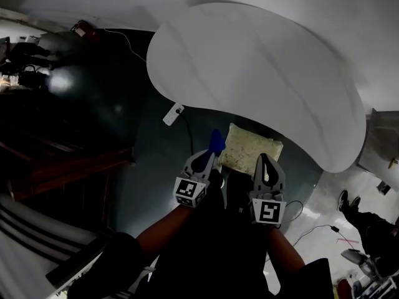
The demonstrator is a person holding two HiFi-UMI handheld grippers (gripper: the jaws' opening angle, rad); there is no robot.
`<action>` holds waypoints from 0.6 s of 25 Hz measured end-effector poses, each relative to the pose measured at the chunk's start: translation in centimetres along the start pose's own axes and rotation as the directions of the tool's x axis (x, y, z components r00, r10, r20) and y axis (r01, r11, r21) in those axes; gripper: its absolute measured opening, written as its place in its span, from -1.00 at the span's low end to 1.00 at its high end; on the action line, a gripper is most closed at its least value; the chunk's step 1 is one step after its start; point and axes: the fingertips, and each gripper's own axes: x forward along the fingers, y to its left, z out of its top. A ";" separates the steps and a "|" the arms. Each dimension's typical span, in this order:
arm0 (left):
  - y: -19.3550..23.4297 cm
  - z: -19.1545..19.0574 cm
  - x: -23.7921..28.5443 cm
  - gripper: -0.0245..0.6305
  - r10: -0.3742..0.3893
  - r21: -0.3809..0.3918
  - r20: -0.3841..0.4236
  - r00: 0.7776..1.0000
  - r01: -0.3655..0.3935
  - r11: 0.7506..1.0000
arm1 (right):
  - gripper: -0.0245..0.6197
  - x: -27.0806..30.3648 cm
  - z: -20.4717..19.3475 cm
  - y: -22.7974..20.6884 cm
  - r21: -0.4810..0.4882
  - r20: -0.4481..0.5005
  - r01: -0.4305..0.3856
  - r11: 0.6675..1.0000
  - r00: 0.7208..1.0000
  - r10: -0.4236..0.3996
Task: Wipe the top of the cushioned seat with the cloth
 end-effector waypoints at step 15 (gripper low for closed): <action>5.8 -14.0 13.1 -0.82 0.024 0.116 -0.151 0.988 -0.006 0.993 | -0.80 7.4 -12.0 -2.1 -0.066 -0.099 0.063 0.996 0.993 -0.069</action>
